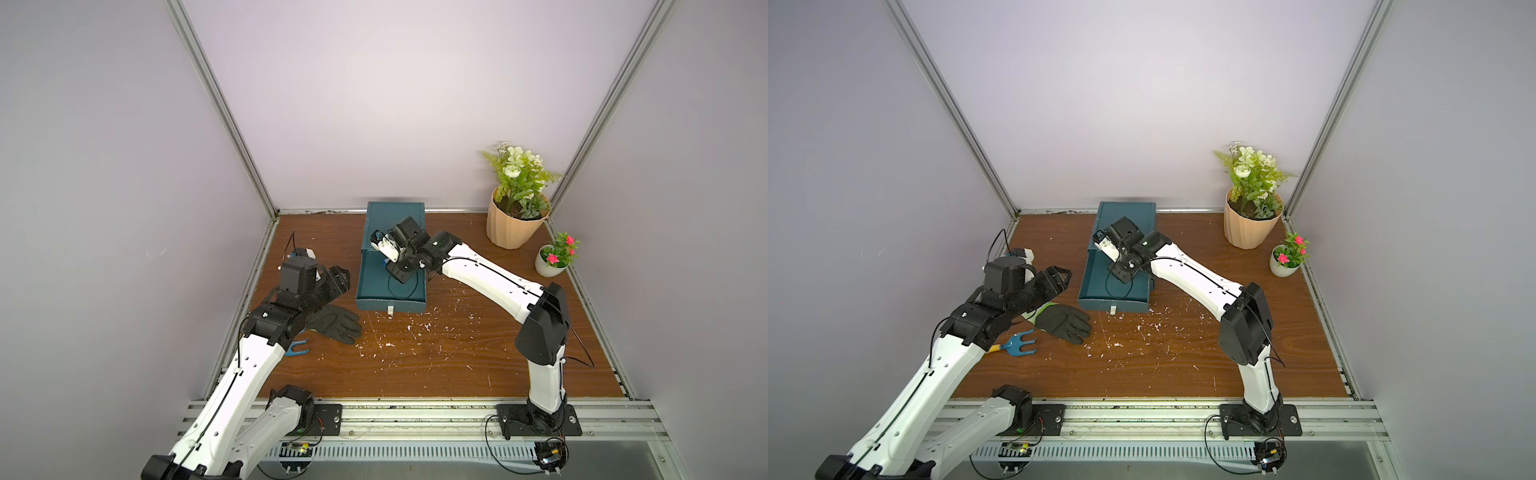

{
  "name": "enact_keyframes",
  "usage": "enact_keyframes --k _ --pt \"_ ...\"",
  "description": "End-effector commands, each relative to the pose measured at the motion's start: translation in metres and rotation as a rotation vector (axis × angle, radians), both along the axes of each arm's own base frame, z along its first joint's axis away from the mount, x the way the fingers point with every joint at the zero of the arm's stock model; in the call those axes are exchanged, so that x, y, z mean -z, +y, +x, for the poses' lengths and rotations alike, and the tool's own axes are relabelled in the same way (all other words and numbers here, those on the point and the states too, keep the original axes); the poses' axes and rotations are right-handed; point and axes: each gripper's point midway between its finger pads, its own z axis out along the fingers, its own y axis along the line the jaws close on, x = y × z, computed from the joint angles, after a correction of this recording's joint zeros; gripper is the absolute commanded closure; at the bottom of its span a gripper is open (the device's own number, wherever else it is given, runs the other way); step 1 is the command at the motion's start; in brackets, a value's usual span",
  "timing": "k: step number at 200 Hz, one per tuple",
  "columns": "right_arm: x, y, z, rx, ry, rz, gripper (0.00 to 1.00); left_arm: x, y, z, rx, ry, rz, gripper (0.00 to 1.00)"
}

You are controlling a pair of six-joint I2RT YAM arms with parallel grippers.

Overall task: Take the keys out of the drawer
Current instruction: Pick up the key from the drawer.

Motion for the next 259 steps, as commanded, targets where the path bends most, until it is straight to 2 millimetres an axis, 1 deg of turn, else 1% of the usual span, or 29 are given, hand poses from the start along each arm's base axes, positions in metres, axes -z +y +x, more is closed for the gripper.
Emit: enact_keyframes --k 1,58,118,146,208,259 --pt "0.003 0.001 -0.004 -0.013 0.016 -0.011 0.68 -0.007 0.003 0.001 0.004 -0.02 0.012 0.26" --pt "0.009 -0.001 -0.007 -0.02 0.037 -0.027 0.72 -0.007 0.003 0.0 0.005 -0.023 0.016 0.26" --pt "0.008 -0.003 -0.007 -0.015 0.027 -0.039 0.8 -0.008 0.003 0.001 0.012 -0.025 0.022 0.26" --pt "0.001 -0.004 -0.006 -0.008 0.016 -0.026 0.84 -0.008 0.002 0.001 0.016 -0.026 0.023 0.26" --pt "-0.022 0.0 -0.006 -0.007 -0.028 0.022 0.89 -0.013 0.001 0.003 0.022 -0.034 0.028 0.26" --pt "-0.032 0.001 -0.009 -0.02 -0.04 0.035 0.94 -0.02 0.002 0.005 0.02 -0.051 0.036 0.26"
